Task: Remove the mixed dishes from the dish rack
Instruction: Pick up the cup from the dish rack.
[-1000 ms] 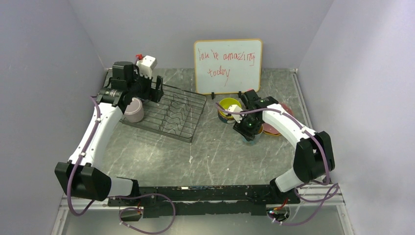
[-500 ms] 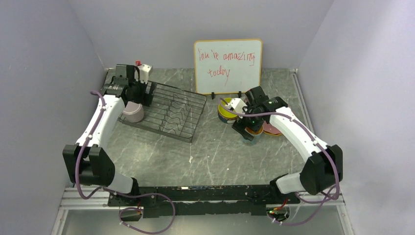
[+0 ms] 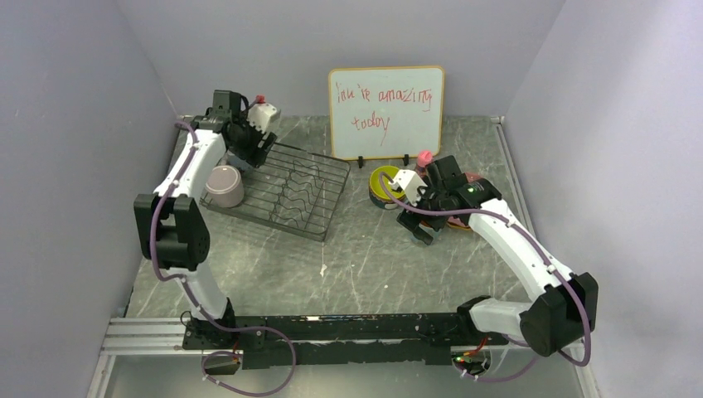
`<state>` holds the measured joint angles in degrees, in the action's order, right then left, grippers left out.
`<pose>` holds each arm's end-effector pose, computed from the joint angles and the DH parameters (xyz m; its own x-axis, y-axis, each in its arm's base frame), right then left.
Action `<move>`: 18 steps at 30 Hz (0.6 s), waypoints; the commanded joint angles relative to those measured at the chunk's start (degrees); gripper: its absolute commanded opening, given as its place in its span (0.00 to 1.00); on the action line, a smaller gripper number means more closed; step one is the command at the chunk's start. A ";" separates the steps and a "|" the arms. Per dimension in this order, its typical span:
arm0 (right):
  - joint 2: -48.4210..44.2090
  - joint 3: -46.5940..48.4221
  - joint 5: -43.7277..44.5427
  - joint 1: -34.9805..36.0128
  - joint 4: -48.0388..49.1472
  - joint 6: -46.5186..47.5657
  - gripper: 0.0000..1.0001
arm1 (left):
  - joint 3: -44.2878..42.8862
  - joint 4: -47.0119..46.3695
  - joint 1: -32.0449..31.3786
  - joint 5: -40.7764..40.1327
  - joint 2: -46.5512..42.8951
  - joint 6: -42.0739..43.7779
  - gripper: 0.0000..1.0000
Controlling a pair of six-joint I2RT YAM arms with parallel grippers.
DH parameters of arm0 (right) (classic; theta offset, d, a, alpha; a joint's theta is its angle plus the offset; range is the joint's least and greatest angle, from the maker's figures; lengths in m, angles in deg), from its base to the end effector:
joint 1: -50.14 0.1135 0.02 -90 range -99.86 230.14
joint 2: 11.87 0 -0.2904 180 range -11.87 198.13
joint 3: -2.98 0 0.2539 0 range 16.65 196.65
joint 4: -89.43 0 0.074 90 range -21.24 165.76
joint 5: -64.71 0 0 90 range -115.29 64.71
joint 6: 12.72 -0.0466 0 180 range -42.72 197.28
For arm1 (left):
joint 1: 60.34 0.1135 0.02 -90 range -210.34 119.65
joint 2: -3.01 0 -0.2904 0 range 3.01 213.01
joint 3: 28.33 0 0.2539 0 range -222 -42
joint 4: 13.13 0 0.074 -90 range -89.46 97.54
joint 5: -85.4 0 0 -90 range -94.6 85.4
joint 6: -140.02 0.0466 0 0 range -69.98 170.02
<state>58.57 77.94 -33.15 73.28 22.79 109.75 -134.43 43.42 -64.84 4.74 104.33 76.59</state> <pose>0.2109 0.0971 0.3009 -0.4452 -0.7686 -0.4594 -0.8144 0.5608 -0.1491 0.4024 -0.0393 0.3252 -0.6210 0.4916 -0.6105 0.5091 0.8452 0.1628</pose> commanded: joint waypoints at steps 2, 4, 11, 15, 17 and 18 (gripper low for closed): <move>-2.42 -1.32 -1.14 -0.53 2.88 -0.48 0.93 | -6.83 3.41 -0.82 5.38 4.86 16.34 0.75; -2.74 -1.58 -1.40 -0.83 2.95 -0.35 0.93 | -8.97 4.96 -0.87 4.79 7.14 20.39 0.73; -2.57 -2.18 -2.28 -1.79 3.09 -0.39 0.93 | -14.65 6.81 -0.95 2.60 14.15 27.04 0.66; -2.52 -2.24 -2.43 -2.29 2.97 -0.39 0.93 | -15.17 5.31 -0.94 1.50 16.65 29.27 0.66; -2.49 -2.32 -2.43 -2.46 2.88 -0.39 0.93 | -15.08 4.32 -0.94 1.12 17.48 30.52 0.67; -2.49 -2.32 -2.43 -2.46 2.80 -0.39 0.93 | -15.07 3.62 -0.95 0.87 17.88 31.02 0.67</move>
<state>57.21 75.71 -34.64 71.22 23.91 109.75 -147.26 48.75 -65.62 6.42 121.01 103.10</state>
